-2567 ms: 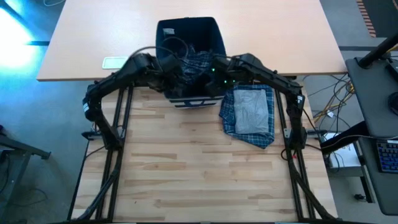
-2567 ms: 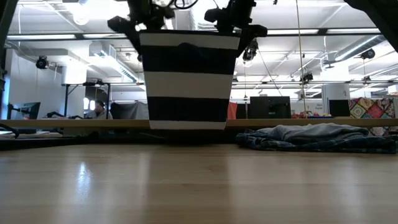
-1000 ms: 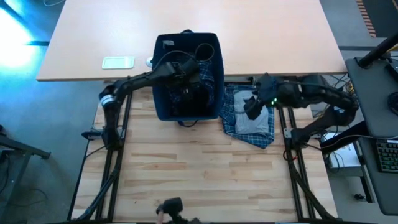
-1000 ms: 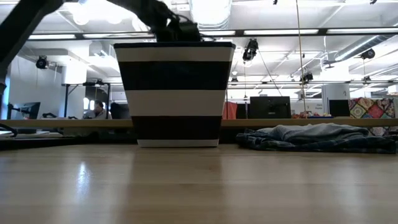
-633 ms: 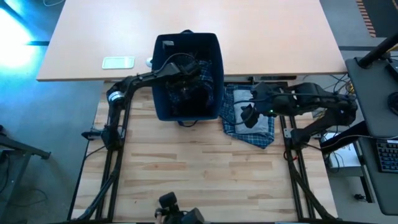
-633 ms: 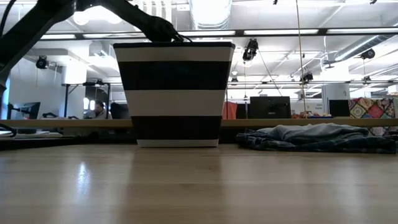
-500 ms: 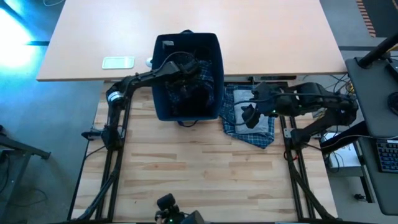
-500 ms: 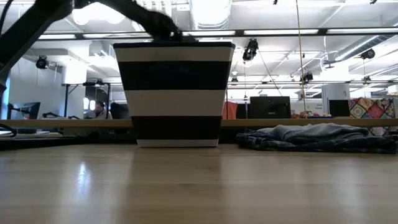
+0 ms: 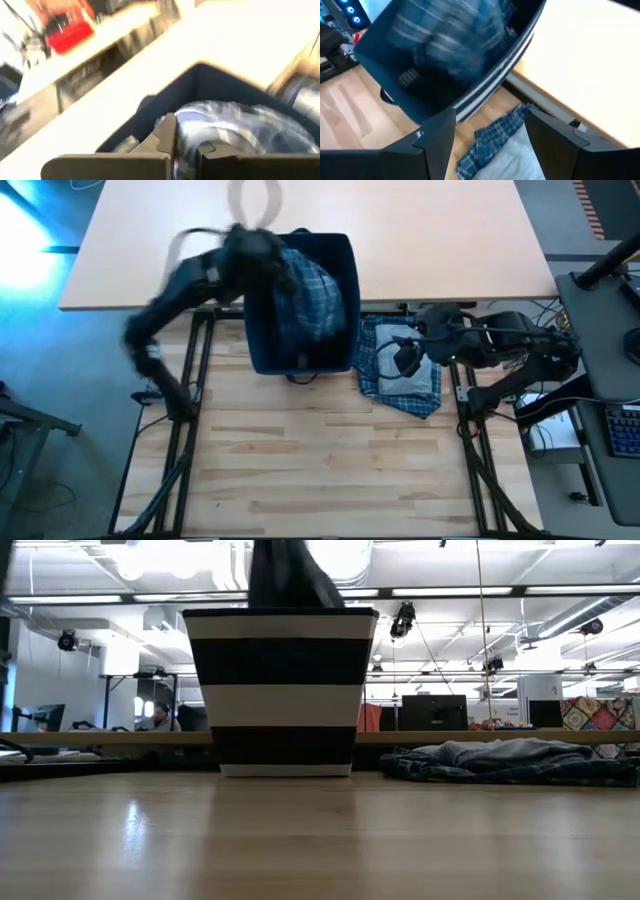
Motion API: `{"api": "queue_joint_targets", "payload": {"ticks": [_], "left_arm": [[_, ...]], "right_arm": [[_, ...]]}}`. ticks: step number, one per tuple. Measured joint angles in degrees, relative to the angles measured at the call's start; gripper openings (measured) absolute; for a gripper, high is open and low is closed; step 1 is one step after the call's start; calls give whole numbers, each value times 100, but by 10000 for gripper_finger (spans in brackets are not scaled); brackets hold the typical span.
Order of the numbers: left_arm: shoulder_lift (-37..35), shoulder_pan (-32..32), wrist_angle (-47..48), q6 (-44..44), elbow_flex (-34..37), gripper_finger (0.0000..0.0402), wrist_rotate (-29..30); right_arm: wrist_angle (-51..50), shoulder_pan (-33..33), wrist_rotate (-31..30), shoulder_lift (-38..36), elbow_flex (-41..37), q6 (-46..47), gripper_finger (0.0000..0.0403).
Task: Fold Laundry from Bin
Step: Remove the blue patterned long-sleeve from the laundry bin
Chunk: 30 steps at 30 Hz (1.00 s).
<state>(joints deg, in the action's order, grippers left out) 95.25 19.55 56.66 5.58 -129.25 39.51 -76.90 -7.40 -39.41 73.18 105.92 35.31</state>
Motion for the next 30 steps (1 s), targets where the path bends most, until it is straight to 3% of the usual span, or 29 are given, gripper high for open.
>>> {"api": "queue_joint_targets", "payload": {"ticks": [4,7,14,19,21,25,30], "left_arm": [[-1048,-373,-755,-29,424,0,-19],[-1663,-646,-1037,128,526,0,-600],[-2535,-1908,-1335,-376,568,0,-3908],[-2720,-3514,-2455,-398,614,0,-5936],[-2760,-4177,-2561,-246,616,0,-6448],[-2817,-5546,-2415,228,807,0,-6319],[-2906,-6715,-1718,479,1470,0,-3868]], "right_arm": [[455,0,-135,11,-52,-282,233],[793,-47,-196,11,-58,-429,233],[1460,-468,-733,110,-67,-586,233],[1459,-724,-862,368,-69,-238,233],[1458,-832,-854,507,-69,-114,233],[1459,-1033,-843,822,-71,287,233],[1468,-1216,-768,1190,-54,708,233]]}}
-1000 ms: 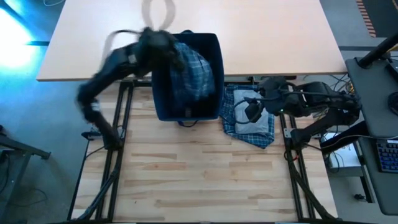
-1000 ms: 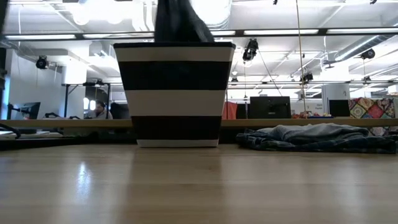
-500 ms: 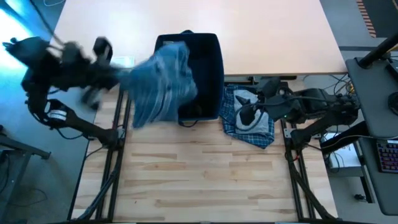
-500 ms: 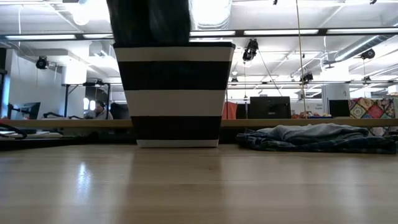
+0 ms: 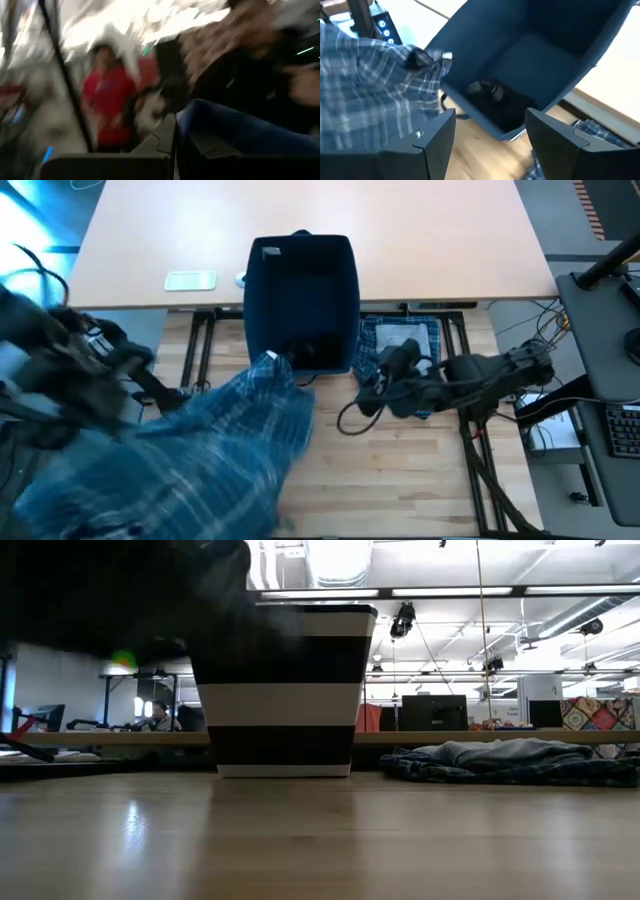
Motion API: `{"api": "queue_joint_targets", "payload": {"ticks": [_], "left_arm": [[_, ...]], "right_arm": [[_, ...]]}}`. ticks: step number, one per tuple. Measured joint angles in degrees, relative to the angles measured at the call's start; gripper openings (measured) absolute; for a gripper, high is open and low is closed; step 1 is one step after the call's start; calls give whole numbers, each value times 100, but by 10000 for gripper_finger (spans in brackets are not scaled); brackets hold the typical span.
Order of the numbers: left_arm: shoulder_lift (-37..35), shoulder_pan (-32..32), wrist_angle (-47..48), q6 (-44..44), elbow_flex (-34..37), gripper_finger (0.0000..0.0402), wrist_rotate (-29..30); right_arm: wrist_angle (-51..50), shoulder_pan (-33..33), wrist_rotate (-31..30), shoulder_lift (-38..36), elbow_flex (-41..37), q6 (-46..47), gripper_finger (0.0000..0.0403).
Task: Fold Laundry from Bin
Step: Remove the blue patterned long-sleeve from the laundry bin, then remove the black underwear from the laundry bin
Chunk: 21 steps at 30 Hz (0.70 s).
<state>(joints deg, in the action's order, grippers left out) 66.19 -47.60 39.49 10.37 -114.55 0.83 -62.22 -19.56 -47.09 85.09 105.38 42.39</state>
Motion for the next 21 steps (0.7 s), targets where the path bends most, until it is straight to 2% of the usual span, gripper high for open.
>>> {"api": "queue_joint_targets", "payload": {"ticks": [2,6,9,10,12,15,21], "left_arm": [[-69,-116,96,-255,445,0,768],[-392,-97,418,-1007,1535,0,2826],[-723,215,717,-1694,2402,0,4233],[-828,398,896,-2045,2690,0,4497],[-1048,789,1146,-2824,3296,0,4469],[-1364,1377,1266,-3933,4273,0,4115],[-1501,2513,1274,-5486,6095,0,3071]], "right_arm": [[-4,-78,39,110,2,78,233],[-8,-191,57,289,2,111,233],[-59,-186,59,318,2,194,233],[-67,-176,57,318,2,398,233],[-188,-51,73,247,2,935,233],[-595,195,161,60,2,1501,233],[-1108,827,743,-279,9,1646,233]]}}
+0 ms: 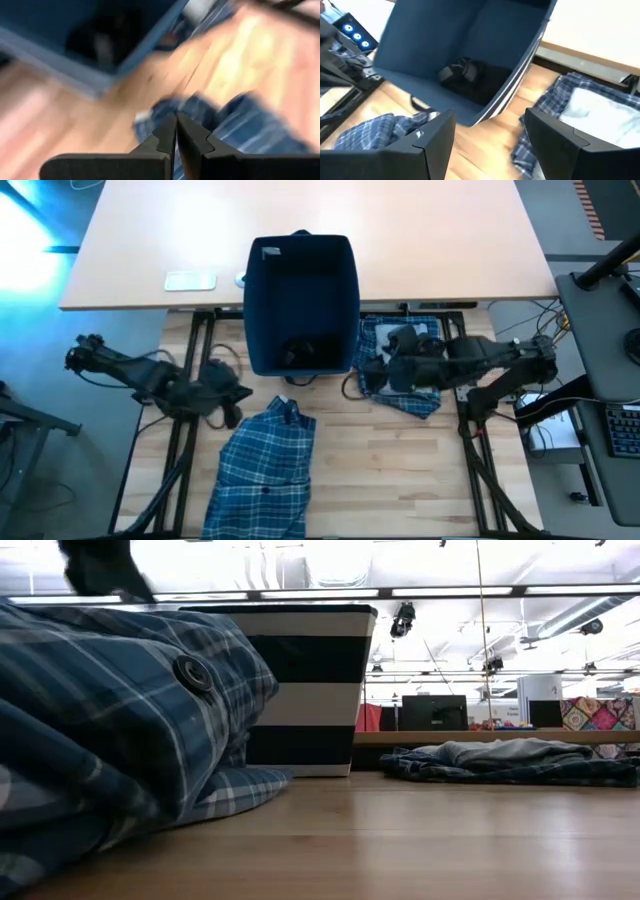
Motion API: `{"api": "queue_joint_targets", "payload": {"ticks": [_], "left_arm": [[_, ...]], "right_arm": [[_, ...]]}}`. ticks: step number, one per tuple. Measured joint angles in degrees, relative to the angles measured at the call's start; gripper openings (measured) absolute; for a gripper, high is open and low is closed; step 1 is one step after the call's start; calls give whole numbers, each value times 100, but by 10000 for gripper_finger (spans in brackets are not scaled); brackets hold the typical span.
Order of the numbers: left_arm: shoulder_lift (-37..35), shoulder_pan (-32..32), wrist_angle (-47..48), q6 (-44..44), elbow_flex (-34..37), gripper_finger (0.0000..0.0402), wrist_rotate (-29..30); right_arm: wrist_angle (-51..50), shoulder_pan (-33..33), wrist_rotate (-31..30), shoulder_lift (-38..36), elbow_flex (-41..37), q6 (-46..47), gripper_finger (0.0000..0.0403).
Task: Fold Laundry from Bin
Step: Remove the black underwear from the laundry bin
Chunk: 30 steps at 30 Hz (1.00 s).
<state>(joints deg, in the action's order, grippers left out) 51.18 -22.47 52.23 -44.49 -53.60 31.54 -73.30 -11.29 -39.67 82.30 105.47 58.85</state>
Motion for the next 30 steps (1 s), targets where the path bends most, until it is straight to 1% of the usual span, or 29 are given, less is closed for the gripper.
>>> {"api": "queue_joint_targets", "payload": {"ticks": [2,4,7,9,11,15,17,19,20,22,24,26,28,30], "left_arm": [[94,245,-196,-203,453,3,-364],[224,434,-385,-314,845,16,-867],[414,686,-600,-359,1095,55,-1614],[497,810,-408,-407,1051,92,-1759],[532,895,-258,-363,750,134,-1647],[579,1057,-17,-131,-272,223,-1234],[612,1051,-317,280,-836,263,-952],[716,1108,-729,717,-1410,293,-399],[839,1267,-789,942,-1667,301,-110],[1251,1938,-797,1388,-2165,304,79],[1749,2653,-793,1654,-2531,297,-170],[2363,3225,-727,1931,-2863,286,-482],[2959,3683,-644,2153,-3197,277,-658],[3516,4040,-590,2459,-3561,274,-993]], "right_arm": [[4,243,91,-75,0,-284,233],[4,485,116,-139,0,-573,233],[13,877,399,-199,0,-1032,233],[58,1111,607,-205,0,-1455,233],[106,1335,696,-216,0,-1931,233],[366,1795,1070,-258,0,-2989,233],[460,1968,1281,-262,0,-3481,233],[486,2066,1319,-262,0,-3980,233],[483,2100,1308,-262,0,-4166,233],[497,2193,1300,-262,0,-4437,233],[501,2278,1278,-264,0,-4594,233],[492,2337,1267,-264,-11,-4605,233],[420,2371,1271,-267,-11,-4653,233],[267,2375,1270,-271,-11,-4644,233]]}}
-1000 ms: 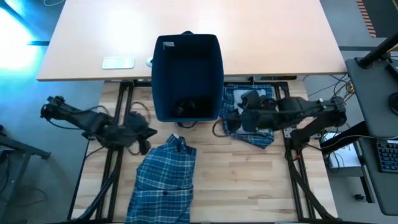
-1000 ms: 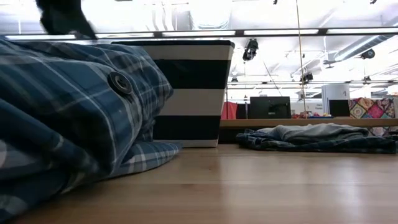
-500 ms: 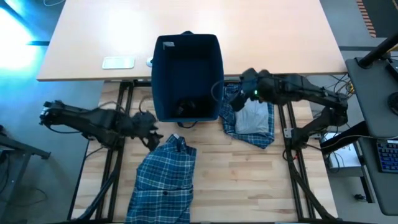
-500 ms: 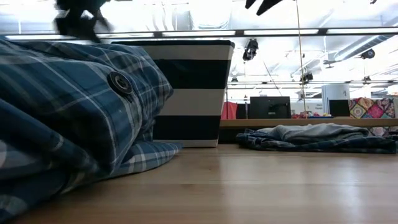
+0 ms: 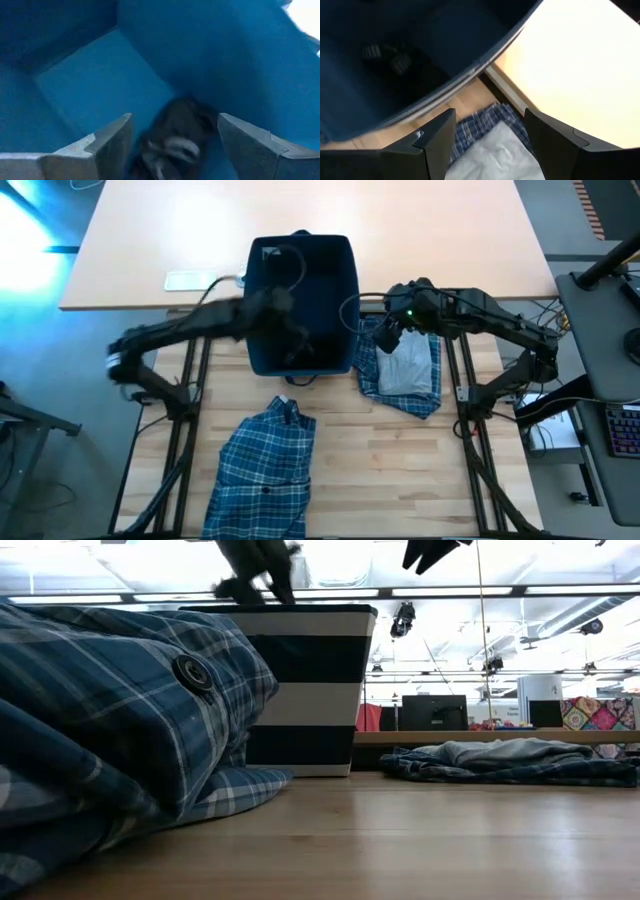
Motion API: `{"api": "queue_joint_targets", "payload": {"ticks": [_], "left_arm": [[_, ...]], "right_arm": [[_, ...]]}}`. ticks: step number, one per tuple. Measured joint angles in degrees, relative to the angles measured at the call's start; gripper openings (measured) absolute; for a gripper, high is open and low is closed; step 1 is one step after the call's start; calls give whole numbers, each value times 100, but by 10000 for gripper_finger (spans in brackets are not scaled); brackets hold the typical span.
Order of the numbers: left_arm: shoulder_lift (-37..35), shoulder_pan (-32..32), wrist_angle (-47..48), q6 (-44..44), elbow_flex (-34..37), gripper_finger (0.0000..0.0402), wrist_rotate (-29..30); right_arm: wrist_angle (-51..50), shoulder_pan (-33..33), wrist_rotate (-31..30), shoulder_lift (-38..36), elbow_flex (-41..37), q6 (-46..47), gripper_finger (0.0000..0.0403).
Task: Fold Laundry from Bin
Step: Remove the black underwear from the laundry bin
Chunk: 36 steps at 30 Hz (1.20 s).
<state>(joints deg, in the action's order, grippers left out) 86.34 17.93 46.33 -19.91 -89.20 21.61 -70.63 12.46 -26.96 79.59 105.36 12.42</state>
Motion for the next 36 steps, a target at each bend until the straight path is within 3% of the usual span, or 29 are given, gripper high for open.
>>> {"api": "queue_joint_targets", "payload": {"ticks": [7,15,18,22,26,29,31,36], "left_arm": [[1551,562,512,864,-744,288,-987],[1928,590,945,1803,-773,308,-2217],[1981,621,1125,2365,-565,308,-2233],[2036,621,634,3392,-161,302,-2159],[2036,618,83,3953,278,289,-1680],[2036,626,-48,4176,508,258,-1542],[2043,621,-143,4193,670,216,-1531],[2020,647,-151,3901,643,44,-1185]], "right_arm": [[-163,78,-1,4,-2,241,233],[-327,265,-4,0,-9,509,233],[-383,298,-4,0,-10,586,233],[-391,296,-4,2,-26,606,233],[-405,296,-4,-6,-28,655,233],[-409,296,-4,-37,-28,659,233],[-409,296,-5,-70,-28,659,233],[-407,296,-7,-118,-28,650,233]]}}
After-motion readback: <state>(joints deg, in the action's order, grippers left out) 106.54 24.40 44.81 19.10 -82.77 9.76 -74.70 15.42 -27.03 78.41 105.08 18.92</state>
